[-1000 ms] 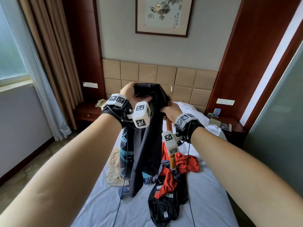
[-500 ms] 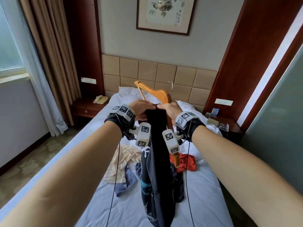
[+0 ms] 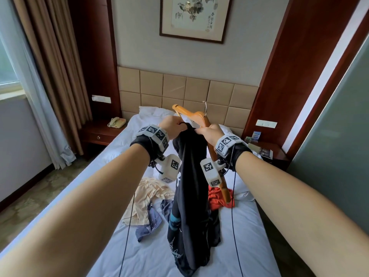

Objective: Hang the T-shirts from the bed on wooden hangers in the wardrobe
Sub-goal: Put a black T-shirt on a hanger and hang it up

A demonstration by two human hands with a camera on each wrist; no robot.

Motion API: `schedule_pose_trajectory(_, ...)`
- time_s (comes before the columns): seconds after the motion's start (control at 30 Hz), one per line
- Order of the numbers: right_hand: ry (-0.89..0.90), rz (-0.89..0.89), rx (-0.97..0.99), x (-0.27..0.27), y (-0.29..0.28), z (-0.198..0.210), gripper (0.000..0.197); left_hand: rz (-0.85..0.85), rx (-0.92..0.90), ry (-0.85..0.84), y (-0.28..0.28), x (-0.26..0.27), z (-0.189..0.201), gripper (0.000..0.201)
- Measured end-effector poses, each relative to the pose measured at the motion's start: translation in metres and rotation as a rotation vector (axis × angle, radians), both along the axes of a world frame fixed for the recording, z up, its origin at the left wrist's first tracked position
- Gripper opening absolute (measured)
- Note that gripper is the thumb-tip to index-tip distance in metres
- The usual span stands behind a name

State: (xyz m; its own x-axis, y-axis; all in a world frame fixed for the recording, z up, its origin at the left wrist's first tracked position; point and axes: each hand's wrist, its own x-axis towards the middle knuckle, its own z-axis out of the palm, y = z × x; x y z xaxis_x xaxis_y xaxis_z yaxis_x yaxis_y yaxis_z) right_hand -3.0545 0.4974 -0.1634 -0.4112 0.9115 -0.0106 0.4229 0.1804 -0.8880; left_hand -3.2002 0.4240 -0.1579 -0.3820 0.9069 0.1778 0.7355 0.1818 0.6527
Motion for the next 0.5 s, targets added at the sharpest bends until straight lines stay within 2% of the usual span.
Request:
schedule_pose_trajectory(0.13,-0.057,0.001,0.054,-0.007,0.000,-0.001,0.025,0.005,0.059,-0.039,0.006,0.004,0.004,0.031)
schedule_pose_trajectory(0.2,-0.079,0.009,0.106,-0.009,-0.002,-0.001,0.020,0.027,0.080,-0.055,0.009,0.004,0.004,0.036)
schedule_pose_trajectory(0.27,-0.056,0.053,0.126,-0.010,-0.006,-0.001,0.023,0.028,0.098,-0.069,0.009,0.003,0.004,0.034)
schedule_pose_trajectory(0.37,-0.056,0.137,0.115,-0.016,-0.013,-0.004,0.040,-0.011,0.138,-0.118,0.011,0.000,0.004,0.026)
schedule_pose_trajectory(0.5,-0.068,0.020,0.189,-0.022,-0.013,-0.010,0.028,0.002,0.200,-0.155,0.004,-0.005,0.009,0.031)
